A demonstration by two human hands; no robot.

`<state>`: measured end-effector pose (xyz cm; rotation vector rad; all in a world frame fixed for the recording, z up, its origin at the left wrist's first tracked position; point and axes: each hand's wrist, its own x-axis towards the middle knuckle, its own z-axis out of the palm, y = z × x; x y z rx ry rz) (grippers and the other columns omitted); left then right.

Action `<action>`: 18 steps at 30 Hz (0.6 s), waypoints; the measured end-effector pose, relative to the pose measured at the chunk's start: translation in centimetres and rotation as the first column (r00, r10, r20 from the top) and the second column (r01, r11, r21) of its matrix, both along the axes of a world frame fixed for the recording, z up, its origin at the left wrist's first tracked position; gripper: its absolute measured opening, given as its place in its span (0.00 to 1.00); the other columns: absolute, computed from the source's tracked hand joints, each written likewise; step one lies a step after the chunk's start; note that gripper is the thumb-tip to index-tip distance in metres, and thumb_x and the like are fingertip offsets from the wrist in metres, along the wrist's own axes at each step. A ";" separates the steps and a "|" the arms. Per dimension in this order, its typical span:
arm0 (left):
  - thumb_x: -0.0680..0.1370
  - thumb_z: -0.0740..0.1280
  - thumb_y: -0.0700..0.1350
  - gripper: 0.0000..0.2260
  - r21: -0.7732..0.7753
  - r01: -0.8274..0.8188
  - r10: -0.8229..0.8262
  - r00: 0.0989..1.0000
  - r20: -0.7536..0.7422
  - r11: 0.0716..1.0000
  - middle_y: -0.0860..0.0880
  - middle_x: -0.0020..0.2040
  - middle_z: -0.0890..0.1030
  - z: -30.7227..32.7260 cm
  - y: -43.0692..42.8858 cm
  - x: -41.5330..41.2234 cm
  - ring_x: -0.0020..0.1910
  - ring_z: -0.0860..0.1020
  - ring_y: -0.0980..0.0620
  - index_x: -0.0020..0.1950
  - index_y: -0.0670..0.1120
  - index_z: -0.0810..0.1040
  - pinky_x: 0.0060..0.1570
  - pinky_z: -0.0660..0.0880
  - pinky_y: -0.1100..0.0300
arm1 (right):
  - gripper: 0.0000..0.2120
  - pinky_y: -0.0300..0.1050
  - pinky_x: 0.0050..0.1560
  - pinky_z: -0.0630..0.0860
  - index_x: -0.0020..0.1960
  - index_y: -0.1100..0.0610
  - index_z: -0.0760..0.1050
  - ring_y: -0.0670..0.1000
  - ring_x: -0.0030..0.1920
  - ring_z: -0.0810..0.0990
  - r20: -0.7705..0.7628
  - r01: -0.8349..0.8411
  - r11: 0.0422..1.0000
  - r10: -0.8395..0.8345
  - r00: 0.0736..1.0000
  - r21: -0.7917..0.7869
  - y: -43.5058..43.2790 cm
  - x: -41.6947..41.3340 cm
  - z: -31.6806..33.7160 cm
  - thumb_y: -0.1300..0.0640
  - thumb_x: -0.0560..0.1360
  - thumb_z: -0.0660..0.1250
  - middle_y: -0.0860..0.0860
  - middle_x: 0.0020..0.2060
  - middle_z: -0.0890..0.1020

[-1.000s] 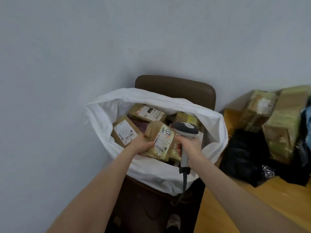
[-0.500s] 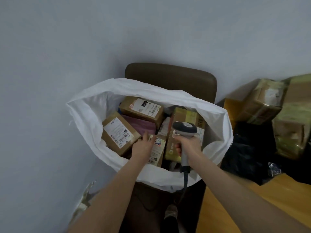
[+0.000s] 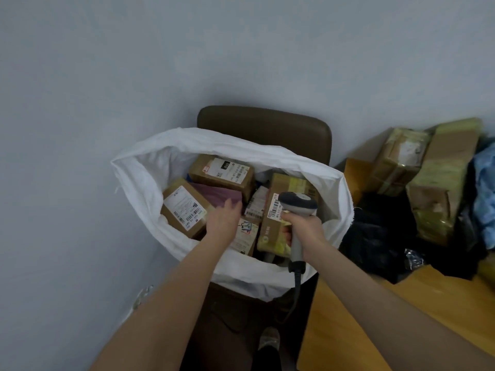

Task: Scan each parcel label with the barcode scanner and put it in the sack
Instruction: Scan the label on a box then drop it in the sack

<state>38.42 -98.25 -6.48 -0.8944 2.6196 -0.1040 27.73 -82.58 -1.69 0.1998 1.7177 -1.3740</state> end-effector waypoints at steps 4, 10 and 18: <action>0.74 0.69 0.42 0.28 0.003 -0.090 0.090 0.994 -0.060 0.996 0.45 0.66 0.68 3.5 2.6 -0.1 0.62 0.71 0.44 0.71 0.47 0.62 0.54 0.75 0.51 | 0.07 0.42 0.30 0.72 0.44 0.60 0.77 0.50 0.27 0.74 0.010 -0.012 0.998 0.012 1.000 -0.062 2.4 0.3 1.8 0.57 0.74 0.72 0.54 0.29 0.77; 0.77 0.66 0.44 0.28 -0.059 -0.105 0.097 0.988 -0.122 0.993 0.45 0.68 0.66 7.2 9.5 -0.9 0.66 0.68 0.45 0.74 0.47 0.59 0.54 0.71 0.51 | 0.10 0.46 0.36 0.76 0.47 0.60 0.77 0.52 0.30 0.77 0.023 0.000 0.988 0.004 1.000 -0.151 7.9 1.2 3.7 0.55 0.73 0.73 0.54 0.28 0.78; 0.77 0.66 0.43 0.23 -0.088 0.030 -0.048 0.978 -0.202 0.996 0.45 0.68 0.68 10.2 17.3 -3.5 0.65 0.70 0.45 0.71 0.47 0.65 0.55 0.73 0.54 | 0.11 0.43 0.28 0.73 0.49 0.64 0.77 0.52 0.26 0.74 0.098 0.099 0.971 -0.080 0.992 -0.216 16.6 2.2 7.2 0.57 0.75 0.72 0.56 0.24 0.77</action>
